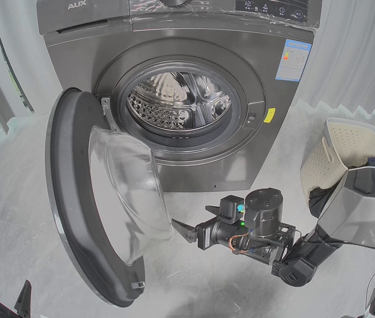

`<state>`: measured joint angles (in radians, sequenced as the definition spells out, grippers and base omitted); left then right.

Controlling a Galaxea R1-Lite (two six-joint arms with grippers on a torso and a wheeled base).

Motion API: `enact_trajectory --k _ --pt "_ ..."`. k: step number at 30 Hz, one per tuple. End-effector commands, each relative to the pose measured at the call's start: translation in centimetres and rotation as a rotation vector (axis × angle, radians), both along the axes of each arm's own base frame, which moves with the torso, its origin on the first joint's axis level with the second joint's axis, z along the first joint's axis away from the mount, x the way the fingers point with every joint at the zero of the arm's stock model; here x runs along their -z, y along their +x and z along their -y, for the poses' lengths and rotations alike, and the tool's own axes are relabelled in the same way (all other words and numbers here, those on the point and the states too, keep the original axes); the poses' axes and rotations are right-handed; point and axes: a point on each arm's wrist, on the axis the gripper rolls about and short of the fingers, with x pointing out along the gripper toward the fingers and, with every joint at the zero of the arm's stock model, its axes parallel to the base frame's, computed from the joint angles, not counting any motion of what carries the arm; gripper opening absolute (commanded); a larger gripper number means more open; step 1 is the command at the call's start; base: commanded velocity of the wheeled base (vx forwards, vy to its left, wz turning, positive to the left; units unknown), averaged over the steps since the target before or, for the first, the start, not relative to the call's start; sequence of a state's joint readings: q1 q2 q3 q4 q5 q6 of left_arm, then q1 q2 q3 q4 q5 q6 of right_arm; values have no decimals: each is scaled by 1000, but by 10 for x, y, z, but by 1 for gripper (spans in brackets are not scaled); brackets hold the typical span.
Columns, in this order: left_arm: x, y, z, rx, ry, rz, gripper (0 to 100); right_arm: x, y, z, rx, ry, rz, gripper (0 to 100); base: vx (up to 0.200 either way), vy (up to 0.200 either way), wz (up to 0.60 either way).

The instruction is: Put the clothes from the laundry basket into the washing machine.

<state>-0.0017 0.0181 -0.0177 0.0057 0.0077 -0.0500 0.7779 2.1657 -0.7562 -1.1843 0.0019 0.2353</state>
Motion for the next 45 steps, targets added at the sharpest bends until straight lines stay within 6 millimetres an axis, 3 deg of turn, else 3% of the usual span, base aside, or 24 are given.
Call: enact_trajectory --k 1,8,13,18,26,34,45 --pt "4 0 0 -2 -1 2 100 8 -7 -13 -39 -9 -9 100 0 0 0" --pt "4 0 0 0 -1 2 100 -2 -10 -23 -63 44 45 100 0 0 0" --pt "4 0 0 0 -1 2 100 -8 10 -14 -14 62 66 100 0 0 0" --pt "4 0 0 0 -1 2 100 -8 18 -24 -23 69 74 100 -120 0 0" --pt "4 0 0 0 -1 2 100 1 26 -66 -80 80 80 100 0 0 0" --pt "4 0 0 0 -1 3 100 5 22 -104 -130 126 115 100 0 0 0" --pt "4 0 0 0 -1 2 100 -8 41 -98 -91 143 135 100 0 0 0"
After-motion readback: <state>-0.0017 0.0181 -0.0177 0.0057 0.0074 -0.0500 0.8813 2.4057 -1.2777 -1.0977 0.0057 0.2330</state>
